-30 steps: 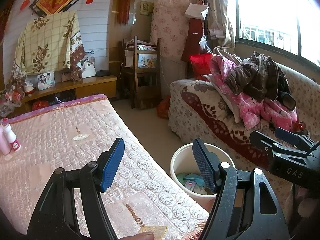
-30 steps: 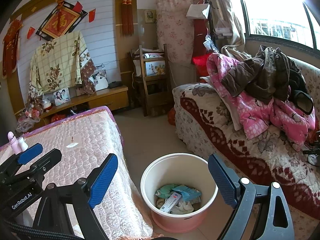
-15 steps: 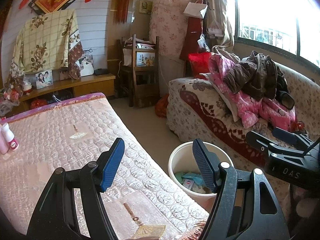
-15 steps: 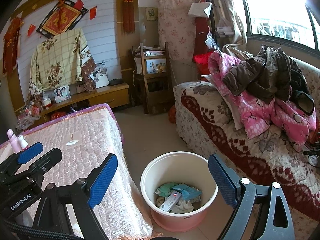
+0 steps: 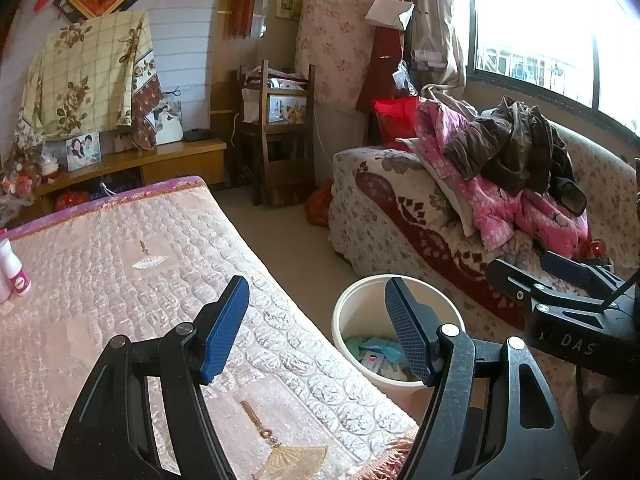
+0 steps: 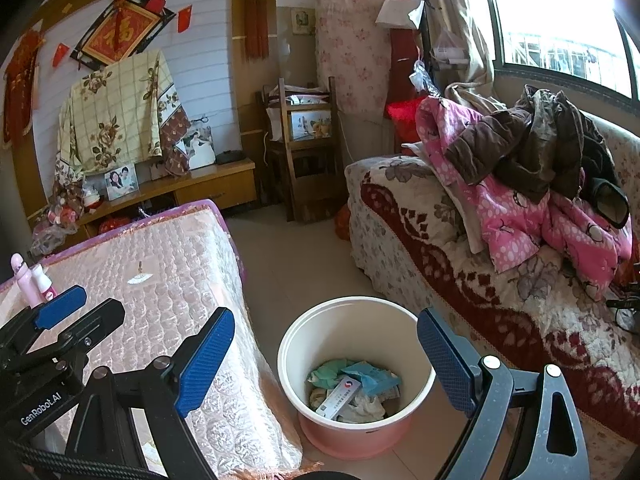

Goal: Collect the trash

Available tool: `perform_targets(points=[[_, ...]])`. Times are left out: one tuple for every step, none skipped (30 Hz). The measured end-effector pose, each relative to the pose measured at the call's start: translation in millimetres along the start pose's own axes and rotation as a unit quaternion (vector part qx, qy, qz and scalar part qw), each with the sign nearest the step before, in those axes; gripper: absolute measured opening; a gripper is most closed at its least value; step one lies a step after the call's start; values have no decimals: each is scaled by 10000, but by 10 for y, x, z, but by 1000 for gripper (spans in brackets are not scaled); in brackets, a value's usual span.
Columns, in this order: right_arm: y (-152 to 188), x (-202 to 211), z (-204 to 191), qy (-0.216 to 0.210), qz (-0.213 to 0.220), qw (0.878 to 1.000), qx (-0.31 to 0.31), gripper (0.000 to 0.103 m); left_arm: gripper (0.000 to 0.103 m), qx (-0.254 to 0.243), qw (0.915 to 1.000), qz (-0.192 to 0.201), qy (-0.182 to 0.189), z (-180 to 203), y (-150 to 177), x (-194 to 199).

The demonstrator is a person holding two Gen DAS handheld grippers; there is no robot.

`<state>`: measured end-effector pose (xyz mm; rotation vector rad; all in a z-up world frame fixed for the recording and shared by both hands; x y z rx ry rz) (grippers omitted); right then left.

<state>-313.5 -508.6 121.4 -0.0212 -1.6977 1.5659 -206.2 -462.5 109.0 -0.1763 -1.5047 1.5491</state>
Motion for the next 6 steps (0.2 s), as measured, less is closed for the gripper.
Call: perform_targets(points=[[2,-6,-6,-5,-10,10000,7,91,70,11,10000,-5,9,-7,5,-2],[6,-13,-13,-10,-19,10000,17,91,70,35,10000,-15,24,-24,15,-3],[10,-21,-27,-16,-29,10000,30,91,70,51,10000,-30,36,-40,22,-3],[13,-31,-38,-23,-41,10000,38,91,70,71,10000,-51,40,-67,32,-2],[13,-39,-58,-39,-58,10000,44,92,70,101,9999,-73,20,-119,45,2],[19,-57,-88,-74,-87,9999,57,92,70,131,9999,-99,6,-163,47,1]])
Point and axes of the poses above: each gripper's, at about its wrist camera, not at the fingertips, and x roughly against the way its jaws point, z to its right, y to its underside, the point moved 8 cm from there along -x, roughly the way its jaws point, and after that the axes turned 10 degrees about x, right-handed, at the moved point
